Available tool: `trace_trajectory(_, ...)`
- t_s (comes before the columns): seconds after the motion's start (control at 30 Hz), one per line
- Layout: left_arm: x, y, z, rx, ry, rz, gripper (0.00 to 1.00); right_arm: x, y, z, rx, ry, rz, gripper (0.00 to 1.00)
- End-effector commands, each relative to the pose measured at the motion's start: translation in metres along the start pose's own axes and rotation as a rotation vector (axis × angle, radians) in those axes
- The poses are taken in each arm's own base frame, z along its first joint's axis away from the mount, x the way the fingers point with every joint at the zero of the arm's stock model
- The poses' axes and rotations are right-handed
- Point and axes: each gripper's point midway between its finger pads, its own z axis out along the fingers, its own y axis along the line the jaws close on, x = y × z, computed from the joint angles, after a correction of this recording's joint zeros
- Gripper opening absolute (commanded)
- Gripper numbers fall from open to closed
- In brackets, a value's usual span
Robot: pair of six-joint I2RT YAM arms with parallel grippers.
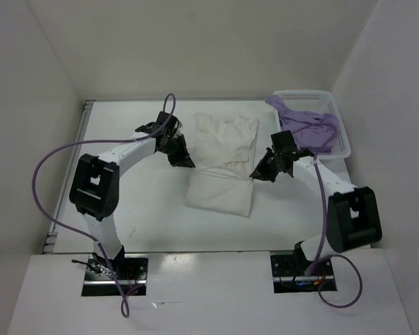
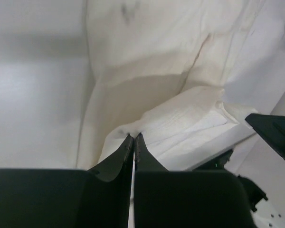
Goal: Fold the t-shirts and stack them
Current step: Fold the folded rectangular tshirt in 1/3 of the way
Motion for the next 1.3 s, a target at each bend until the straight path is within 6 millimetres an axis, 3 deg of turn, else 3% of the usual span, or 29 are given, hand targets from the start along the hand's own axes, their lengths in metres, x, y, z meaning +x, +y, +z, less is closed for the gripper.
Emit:
trace_trajectory(0.0,-0.059,-0.021,0.010,0.020,-0.148,0.069,0.00,-0.063,0.026,0.009,-0.034,-0.137,-0.185,0.00)
trace_trajectory(0.03,-0.063,-0.014,0.025,-0.004,-0.136,0.058,0.00,-0.074,0.025,0.021,-0.006,-0.135,-0.171,0.00)
trace_trajectory(0.07,-0.072,-0.021,0.026,0.006,-0.149,0.065,0.00,-0.081,0.024,0.027,0.000,-0.137,-0.175,0.00)
trace_trajectory(0.13,-0.083,-0.010,0.040,-0.026,-0.160,0.050,0.00,-0.095,0.023,0.041,0.023,-0.144,-0.171,0.00)
trace_trajectory(0.23,-0.097,0.001,0.053,-0.040,-0.173,0.023,0.02,-0.115,0.034,0.048,0.001,-0.176,-0.180,0.00)
trace_trajectory(0.37,-0.100,0.009,0.058,-0.021,-0.160,0.005,0.33,-0.125,0.031,0.065,0.043,-0.174,-0.183,0.15)
trace_trajectory(0.4,-0.108,0.008,0.049,-0.002,-0.195,-0.003,0.41,-0.125,0.033,0.067,0.036,-0.164,-0.196,0.20)
trace_trajectory(0.43,-0.112,-0.001,0.029,0.028,-0.239,-0.013,0.41,-0.127,0.038,0.065,0.021,-0.166,-0.208,0.27)
trace_trajectory(0.5,-0.105,0.001,0.014,0.050,-0.271,-0.025,0.41,-0.132,0.052,0.051,-0.020,-0.193,-0.218,0.33)
trace_trajectory(0.53,-0.104,-0.012,-0.010,0.087,-0.316,-0.002,0.40,-0.132,0.056,0.043,-0.027,-0.201,-0.221,0.38)
trace_trajectory(0.6,-0.084,-0.024,-0.017,0.128,-0.294,0.006,0.37,-0.131,0.061,0.020,-0.047,-0.241,-0.237,0.42)
trace_trajectory(0.67,-0.040,-0.044,-0.008,0.180,-0.221,0.060,0.37,-0.106,0.057,0.017,-0.045,-0.207,-0.262,0.42)
trace_trajectory(0.7,-0.025,-0.047,0.001,0.182,-0.192,0.061,0.37,-0.094,0.053,0.014,-0.040,-0.202,-0.274,0.37)
trace_trajectory(0.73,0.002,-0.046,0.015,0.177,-0.132,0.075,0.36,-0.084,0.053,0.015,-0.044,-0.187,-0.276,0.23)
trace_trajectory(0.77,0.008,-0.046,0.024,0.191,-0.121,0.077,0.36,-0.066,0.059,0.021,-0.055,-0.160,-0.297,0.17)
trace_trajectory(0.8,0.014,-0.036,0.036,0.176,-0.090,0.054,0.34,-0.050,0.054,0.024,-0.054,-0.124,-0.301,0.11)
trace_trajectory(0.87,0.019,-0.020,0.050,0.135,-0.077,0.061,0.33,-0.025,0.064,0.032,-0.092,-0.084,-0.328,0.02)
trace_trajectory(0.9,0.020,-0.004,0.056,0.078,-0.086,0.055,0.31,-0.013,0.056,0.037,-0.081,-0.050,-0.322,0.02)
trace_trajectory(1.0,0.033,0.017,0.066,0.035,-0.058,0.047,0.31,0.013,0.040,0.043,-0.074,0.004,-0.292,0.02)
trace_trajectory(1.03,0.045,0.027,0.066,0.022,-0.032,0.021,0.31,0.014,0.038,0.035,-0.082,-0.015,-0.284,0.02)
trace_trajectory(1.1,0.052,0.026,0.061,0.056,-0.042,-0.014,0.31,0.023,0.017,0.034,-0.053,-0.017,-0.259,0.04)
trace_trajectory(1.13,0.064,0.039,0.062,0.038,-0.025,-0.037,0.33,0.026,0.012,0.033,-0.049,-0.014,-0.244,0.05)
trace_trajectory(1.27,0.088,0.041,0.049,0.072,0.006,-0.061,0.37,0.042,-0.025,0.055,0.046,0.047,-0.227,0.06)
